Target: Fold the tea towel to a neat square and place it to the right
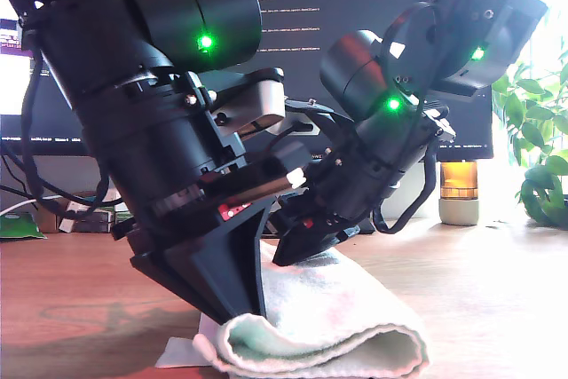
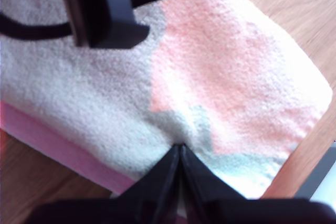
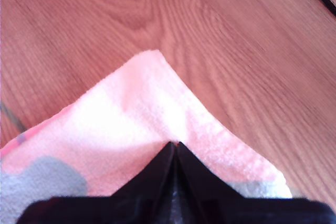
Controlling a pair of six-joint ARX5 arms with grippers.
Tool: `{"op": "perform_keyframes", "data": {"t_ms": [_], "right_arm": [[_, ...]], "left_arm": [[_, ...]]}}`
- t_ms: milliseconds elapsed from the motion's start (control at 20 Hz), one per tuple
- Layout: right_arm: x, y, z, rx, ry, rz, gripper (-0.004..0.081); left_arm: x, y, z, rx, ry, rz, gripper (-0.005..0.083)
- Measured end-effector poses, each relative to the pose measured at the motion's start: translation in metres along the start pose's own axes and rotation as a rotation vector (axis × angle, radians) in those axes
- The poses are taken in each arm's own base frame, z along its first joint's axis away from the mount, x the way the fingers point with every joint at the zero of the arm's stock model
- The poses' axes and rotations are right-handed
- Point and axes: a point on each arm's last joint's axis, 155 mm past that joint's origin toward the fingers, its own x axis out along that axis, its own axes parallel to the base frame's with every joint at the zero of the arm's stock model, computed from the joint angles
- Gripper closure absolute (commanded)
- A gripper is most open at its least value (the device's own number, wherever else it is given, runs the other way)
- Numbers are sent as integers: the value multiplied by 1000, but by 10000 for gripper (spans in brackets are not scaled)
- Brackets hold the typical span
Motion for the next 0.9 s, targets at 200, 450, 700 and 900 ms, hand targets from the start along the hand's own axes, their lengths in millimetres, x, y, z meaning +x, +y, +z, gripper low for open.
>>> {"op": "perform_keyframes", "data": {"t_ms": [200, 450, 700, 900], "right_arm": [[0, 0, 0, 2, 0, 1, 783], [0, 8, 2, 74, -9, 42, 783], [-1, 8, 2, 81, -8, 42, 783], [-16, 5, 17, 78, -40, 31, 783]], "left_arm": [[-2, 1, -3, 22, 15, 0, 793], [-10, 4, -12, 37, 28, 15, 793], [-15, 14, -15, 62, 34, 72, 793], [-20, 14, -11, 117, 7, 71, 793]]}}
